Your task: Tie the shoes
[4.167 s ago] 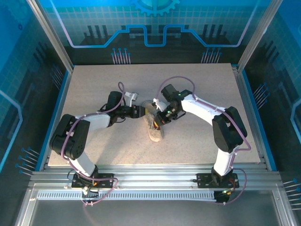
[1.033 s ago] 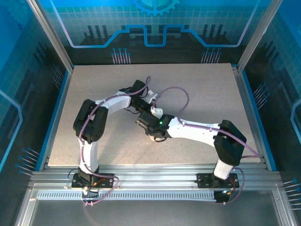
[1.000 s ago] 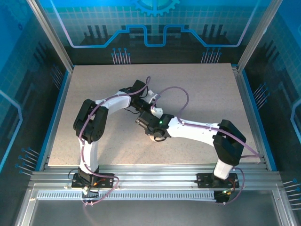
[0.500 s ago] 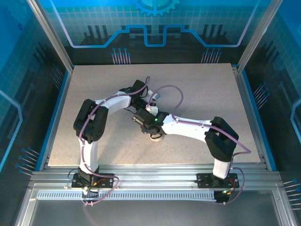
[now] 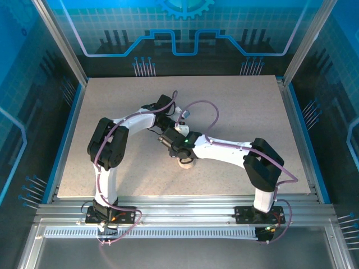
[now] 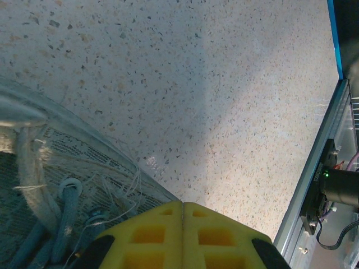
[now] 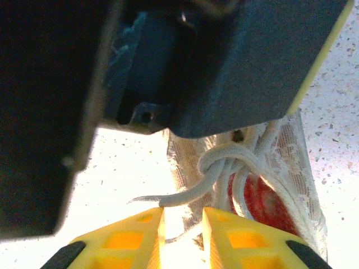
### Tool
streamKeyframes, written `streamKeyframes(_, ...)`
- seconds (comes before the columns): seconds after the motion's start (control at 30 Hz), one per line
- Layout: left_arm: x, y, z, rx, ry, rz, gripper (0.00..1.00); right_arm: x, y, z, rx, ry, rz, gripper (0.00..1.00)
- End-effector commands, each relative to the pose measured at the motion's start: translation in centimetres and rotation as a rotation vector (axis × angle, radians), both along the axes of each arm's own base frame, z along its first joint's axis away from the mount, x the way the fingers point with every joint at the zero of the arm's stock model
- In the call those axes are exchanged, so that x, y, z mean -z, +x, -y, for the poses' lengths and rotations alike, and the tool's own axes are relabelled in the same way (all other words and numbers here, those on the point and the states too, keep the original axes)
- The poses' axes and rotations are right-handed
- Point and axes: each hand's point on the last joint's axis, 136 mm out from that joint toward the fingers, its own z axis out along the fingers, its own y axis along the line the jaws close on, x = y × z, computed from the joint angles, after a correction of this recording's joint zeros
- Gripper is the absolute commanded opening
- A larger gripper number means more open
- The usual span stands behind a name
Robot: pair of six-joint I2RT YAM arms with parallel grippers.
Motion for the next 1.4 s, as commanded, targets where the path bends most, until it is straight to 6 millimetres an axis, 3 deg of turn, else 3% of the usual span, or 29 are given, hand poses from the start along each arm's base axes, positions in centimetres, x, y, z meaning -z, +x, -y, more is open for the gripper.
streamKeyframes(0.0,-1.2,0.0,0.4,0.004,-0.047,-0.007,0.00,0.8,-0.1,1.8,0.039,-0.053,-0.026,0.24)
streamKeyframes(0.43,-1.0,0.1,0.2,-0.002,-0.036,-0.009,0.00,-1.6,-1.0,2.2,0.038,-0.051,0.030,0.24)
streamKeyframes(1.13,-1.3,0.0,0.1,0.000,-0.032,-0.001,0.00,1.4,-0.1,0.4,0.018,-0.033,-0.033,0.24)
streamKeyframes(1.23,-1.4,0.0,0.1,0.000,-0.032,-0.001,0.00,1.3,-0.1,0.5,0.014,-0.040,-0.028,0.16)
streamKeyframes(1.37,-2.0,0.1,0.0,-0.001,-0.037,0.009,0.00,-0.5,0.0,1.2,-0.007,-0.046,0.019,0.00)
